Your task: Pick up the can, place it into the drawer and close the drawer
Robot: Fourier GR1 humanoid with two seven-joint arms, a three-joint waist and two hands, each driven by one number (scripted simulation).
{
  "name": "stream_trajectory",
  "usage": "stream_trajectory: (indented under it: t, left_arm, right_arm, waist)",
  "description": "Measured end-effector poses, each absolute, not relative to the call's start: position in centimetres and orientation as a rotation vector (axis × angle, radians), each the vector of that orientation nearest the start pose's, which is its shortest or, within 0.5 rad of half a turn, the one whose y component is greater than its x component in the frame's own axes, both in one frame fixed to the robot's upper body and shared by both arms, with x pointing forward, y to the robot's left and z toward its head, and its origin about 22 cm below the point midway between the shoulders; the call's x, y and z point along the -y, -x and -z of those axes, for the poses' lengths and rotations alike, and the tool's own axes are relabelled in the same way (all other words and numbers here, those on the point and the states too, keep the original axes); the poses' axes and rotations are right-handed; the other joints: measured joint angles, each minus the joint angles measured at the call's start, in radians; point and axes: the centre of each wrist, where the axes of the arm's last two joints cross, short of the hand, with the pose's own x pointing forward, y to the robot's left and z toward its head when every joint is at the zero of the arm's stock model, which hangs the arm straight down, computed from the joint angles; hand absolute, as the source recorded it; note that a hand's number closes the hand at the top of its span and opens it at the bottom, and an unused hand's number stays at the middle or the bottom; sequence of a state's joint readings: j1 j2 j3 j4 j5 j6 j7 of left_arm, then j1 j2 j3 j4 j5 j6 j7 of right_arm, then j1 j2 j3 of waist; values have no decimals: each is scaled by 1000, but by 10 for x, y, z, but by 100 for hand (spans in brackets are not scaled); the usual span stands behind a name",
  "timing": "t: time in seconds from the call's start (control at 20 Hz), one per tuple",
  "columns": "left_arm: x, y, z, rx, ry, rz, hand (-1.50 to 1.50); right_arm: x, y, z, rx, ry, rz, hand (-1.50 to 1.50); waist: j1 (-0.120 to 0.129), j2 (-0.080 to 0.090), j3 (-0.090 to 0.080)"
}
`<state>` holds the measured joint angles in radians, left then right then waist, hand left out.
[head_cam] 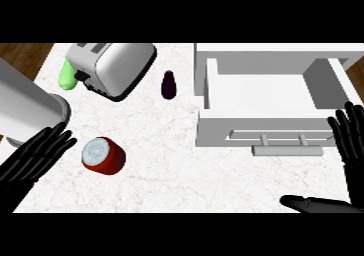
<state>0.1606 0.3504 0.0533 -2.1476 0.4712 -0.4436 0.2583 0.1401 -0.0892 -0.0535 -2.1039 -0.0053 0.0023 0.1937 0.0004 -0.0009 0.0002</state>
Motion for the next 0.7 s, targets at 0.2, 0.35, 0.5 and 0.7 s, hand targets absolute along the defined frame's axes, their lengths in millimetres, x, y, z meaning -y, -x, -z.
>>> stream_trajectory:
  t: [0.2,0.35,0.5,0.7]
  left_arm:
    - [-292,-186,-134,1680,366,454,-150]
    - [-297,-192,-128,1666,351,430,-150]
    - [-294,-197,-118,1657,337,421,-150]
    - [-293,-201,-111,1648,334,425,-150]
  right_arm:
    - [265,-182,-94,1778,162,-9,-150]
    - [271,-176,-99,1782,162,-7,-150]
    - [277,-172,-89,1782,163,-4,-150]
    - [281,-169,-83,1785,167,-4,-150]
  waist:
    - [-1,0,0]
    - [-3,0,0]
    - [-3,0,0]
    - [-3,0,0]
